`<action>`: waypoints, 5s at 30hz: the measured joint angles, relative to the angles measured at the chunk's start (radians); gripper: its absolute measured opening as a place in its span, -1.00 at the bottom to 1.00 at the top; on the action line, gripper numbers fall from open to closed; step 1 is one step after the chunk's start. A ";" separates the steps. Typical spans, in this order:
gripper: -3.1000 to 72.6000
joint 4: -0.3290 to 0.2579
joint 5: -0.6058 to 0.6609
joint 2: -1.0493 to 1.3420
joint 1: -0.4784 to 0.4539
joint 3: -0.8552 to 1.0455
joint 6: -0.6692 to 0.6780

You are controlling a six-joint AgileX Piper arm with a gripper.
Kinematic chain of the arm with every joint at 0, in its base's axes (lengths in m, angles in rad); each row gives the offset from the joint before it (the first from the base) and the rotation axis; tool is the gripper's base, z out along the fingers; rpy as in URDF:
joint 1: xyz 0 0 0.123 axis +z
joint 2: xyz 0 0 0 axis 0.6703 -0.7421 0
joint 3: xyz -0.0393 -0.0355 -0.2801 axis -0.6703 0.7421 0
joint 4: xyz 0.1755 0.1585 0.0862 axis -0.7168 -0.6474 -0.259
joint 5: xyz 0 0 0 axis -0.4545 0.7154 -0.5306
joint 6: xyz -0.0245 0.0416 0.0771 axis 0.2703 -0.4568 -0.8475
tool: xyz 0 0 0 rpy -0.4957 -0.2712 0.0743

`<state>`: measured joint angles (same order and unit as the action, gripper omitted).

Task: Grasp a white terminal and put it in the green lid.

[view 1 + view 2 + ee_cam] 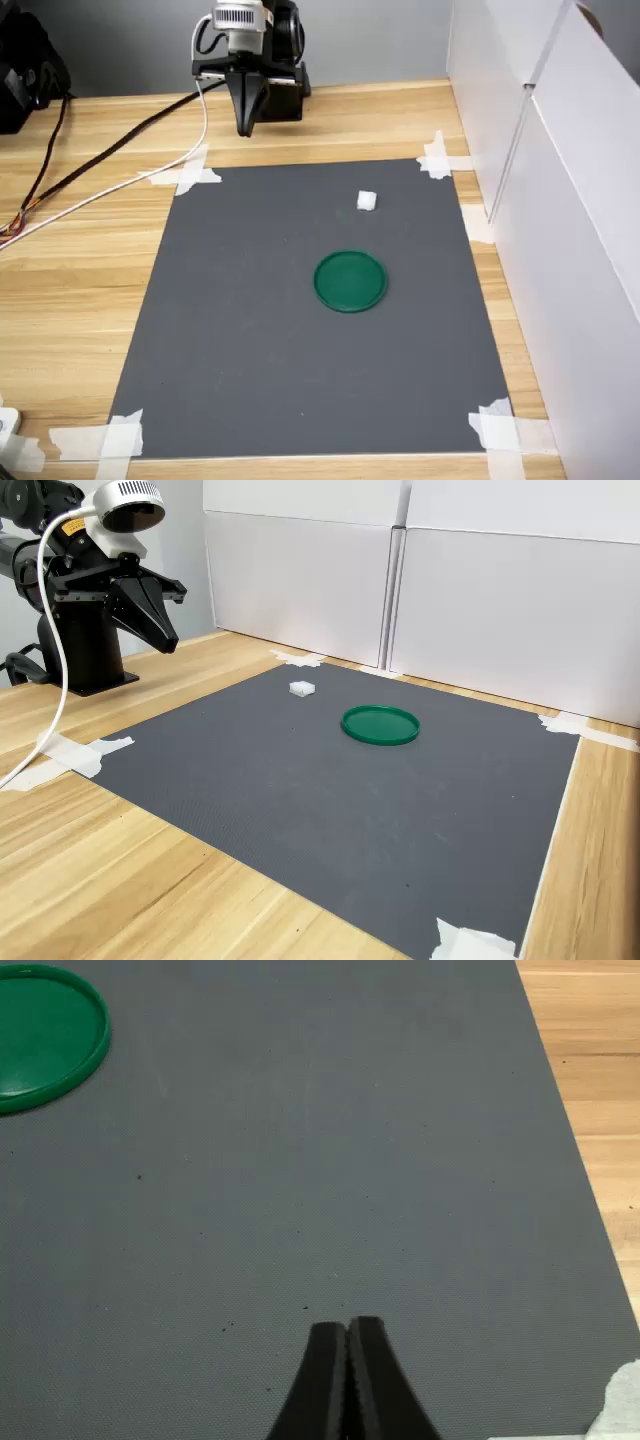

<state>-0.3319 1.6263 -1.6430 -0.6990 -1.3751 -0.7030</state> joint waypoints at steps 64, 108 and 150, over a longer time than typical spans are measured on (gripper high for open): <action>-0.97 -0.142 0.395 -1.103 0.354 -0.868 0.741; 0.95 -0.250 0.463 -1.330 0.529 -0.868 0.920; 0.13 -0.250 0.252 -1.464 0.529 -0.767 0.970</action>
<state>-0.5816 1.8787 -3.1065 -0.1701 -2.1425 0.2671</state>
